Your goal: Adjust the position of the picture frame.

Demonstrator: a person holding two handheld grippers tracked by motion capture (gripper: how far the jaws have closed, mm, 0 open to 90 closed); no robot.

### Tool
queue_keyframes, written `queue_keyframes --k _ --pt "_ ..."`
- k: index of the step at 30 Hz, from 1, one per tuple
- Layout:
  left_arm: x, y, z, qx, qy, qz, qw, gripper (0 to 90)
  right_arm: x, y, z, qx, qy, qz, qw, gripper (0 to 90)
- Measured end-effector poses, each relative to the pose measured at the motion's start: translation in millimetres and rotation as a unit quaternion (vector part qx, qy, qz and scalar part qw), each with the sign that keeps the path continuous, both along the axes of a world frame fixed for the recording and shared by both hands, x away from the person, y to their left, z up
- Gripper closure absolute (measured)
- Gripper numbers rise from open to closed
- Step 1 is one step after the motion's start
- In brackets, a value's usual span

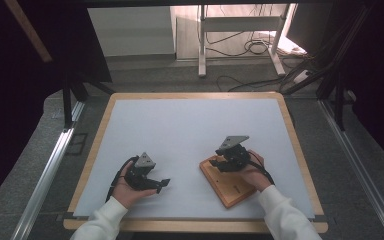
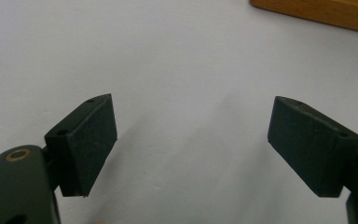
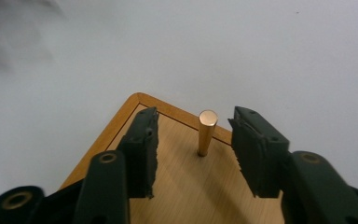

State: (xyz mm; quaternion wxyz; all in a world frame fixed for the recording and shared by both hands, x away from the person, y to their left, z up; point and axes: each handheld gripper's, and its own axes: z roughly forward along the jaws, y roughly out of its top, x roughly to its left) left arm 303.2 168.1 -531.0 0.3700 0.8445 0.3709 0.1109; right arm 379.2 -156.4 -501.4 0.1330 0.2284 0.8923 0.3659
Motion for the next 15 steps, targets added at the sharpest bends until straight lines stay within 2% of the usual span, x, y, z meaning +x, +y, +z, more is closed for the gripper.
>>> queue_keyframes --k 5,8,11,15 --pt "-0.1 0.0 -0.1 0.0 -0.001 -0.001 1.0 15.5 4.7 0.9 -4.4 -0.003 0.001 0.003 1.0 63.4" --pt "0.0 -0.1 -0.3 0.001 0.0 -0.001 1.0 15.5 5.6 1.1 -5.1 -0.005 -0.008 0.003 0.9999 72.4" --pt "0.0 0.1 -0.1 0.0 -0.001 0.0 1.0 15.5 6.4 -0.7 -7.2 -0.003 -0.007 0.008 0.9999 83.3" --pt "0.1 0.1 -0.4 0.001 -0.001 0.0 1.0 15.6 4.9 0.2 -7.2 -0.005 -0.014 0.01 0.9998 84.1"
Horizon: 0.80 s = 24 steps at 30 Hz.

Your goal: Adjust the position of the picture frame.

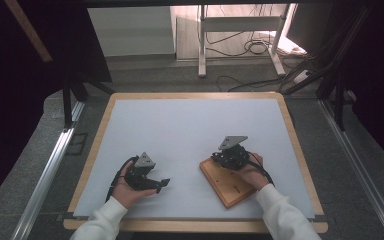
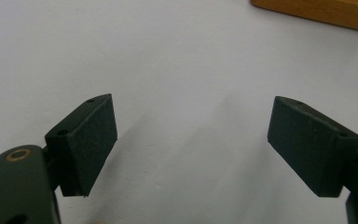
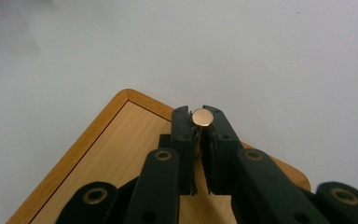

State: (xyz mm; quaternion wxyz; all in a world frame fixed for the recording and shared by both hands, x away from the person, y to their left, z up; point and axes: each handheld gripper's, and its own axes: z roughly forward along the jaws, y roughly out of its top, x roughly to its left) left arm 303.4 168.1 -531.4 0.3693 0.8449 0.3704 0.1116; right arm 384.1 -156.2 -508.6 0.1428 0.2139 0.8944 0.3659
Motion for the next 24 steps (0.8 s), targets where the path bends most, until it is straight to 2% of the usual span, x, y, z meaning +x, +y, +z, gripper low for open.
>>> queue_keyframes --k 2,7,12,18,24 --pt "0.0 0.0 0.0 0.0 -0.001 0.0 1.0 15.6 -1.0 0.8 0.2 0.0 -0.002 -0.004 1.0 84.5" --pt "0.5 0.9 0.2 0.0 0.0 0.001 1.0 15.7 -1.3 1.2 3.6 0.005 0.012 -0.014 0.9998 84.7" --pt "0.5 0.8 0.0 0.0 0.0 0.001 1.0 15.7 -3.8 2.8 8.5 0.003 0.008 -0.021 0.9997 84.8" --pt "0.5 1.9 1.2 -0.001 -0.001 0.002 1.0 15.8 -8.1 10.5 9.8 0.003 0.012 -0.019 0.9997 84.8" --pt "0.8 3.4 2.0 -0.003 -0.004 0.004 1.0 16.0 -16.1 28.1 15.0 0.007 0.008 -0.001 0.9999 84.8"
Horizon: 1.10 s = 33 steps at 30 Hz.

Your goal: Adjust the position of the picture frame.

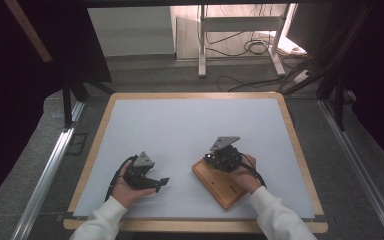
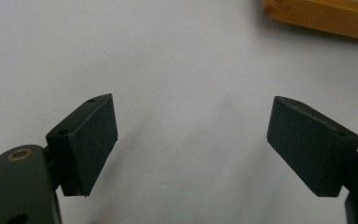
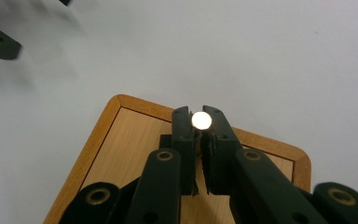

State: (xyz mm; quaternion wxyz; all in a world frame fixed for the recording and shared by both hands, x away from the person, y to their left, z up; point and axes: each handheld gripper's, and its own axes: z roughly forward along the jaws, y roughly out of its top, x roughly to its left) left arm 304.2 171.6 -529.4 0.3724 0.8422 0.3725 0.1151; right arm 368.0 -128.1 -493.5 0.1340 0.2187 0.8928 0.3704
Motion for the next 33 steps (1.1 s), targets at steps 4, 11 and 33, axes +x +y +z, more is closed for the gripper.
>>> queue_keyframes --k 4,11,33 --pt "-0.3 1.9 1.6 -0.003 -0.002 0.001 1.0 16.0 -4.1 17.3 2.7 0.005 -0.004 0.016 0.9998 84.8" --pt "-1.5 5.1 4.1 -0.01 -0.007 0.008 0.9999 16.0 0.7 50.3 0.5 0.009 -0.003 0.037 0.9993 84.7" --pt "-3.0 9.1 4.7 -0.009 -0.009 0.008 0.9999 16.1 7.1 69.3 1.7 0.023 -0.02 0.03 0.9991 55.7"
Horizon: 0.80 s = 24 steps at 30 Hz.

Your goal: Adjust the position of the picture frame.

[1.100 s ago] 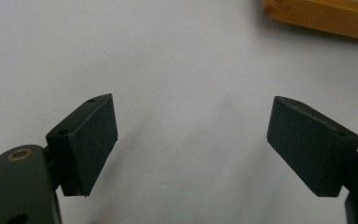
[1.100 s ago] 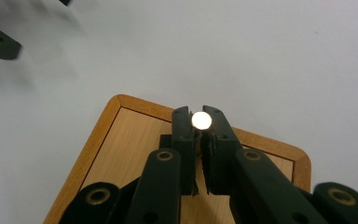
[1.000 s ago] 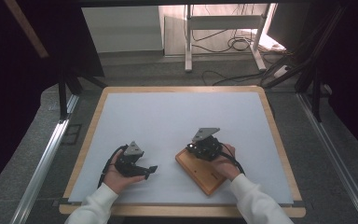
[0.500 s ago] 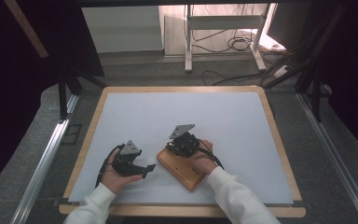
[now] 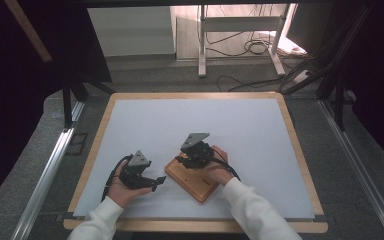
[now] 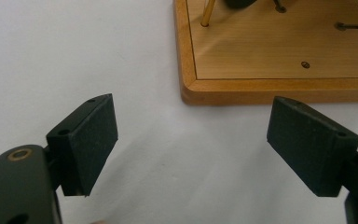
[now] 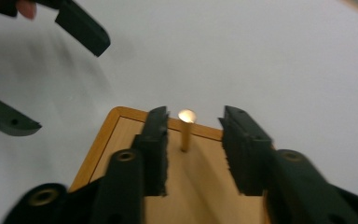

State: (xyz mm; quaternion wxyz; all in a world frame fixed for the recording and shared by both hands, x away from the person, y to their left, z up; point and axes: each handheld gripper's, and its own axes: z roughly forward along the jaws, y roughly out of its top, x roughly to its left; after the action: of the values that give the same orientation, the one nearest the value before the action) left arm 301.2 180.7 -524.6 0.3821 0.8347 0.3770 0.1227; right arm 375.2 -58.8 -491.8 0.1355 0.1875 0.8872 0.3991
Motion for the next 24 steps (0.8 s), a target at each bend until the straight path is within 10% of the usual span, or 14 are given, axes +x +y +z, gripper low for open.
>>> queue_keyframes --k 11,19,24 --pt "0.3 -4.5 -2.9 0.009 0.001 0.0 1.0 15.9 -6.8 -101.0 8.1 0.036 0.032 -0.097 0.9941 61.0" --pt "0.2 -3.6 -3.1 0.007 0.001 0.003 1.0 15.9 -7.1 -121.8 -5.1 0.001 0.043 -0.105 0.9936 88.0" --pt "-0.3 -2.6 -2.4 0.007 -0.002 0.004 1.0 16.0 -8.2 -120.9 -7.3 -0.014 0.042 -0.098 0.9942 90.0"
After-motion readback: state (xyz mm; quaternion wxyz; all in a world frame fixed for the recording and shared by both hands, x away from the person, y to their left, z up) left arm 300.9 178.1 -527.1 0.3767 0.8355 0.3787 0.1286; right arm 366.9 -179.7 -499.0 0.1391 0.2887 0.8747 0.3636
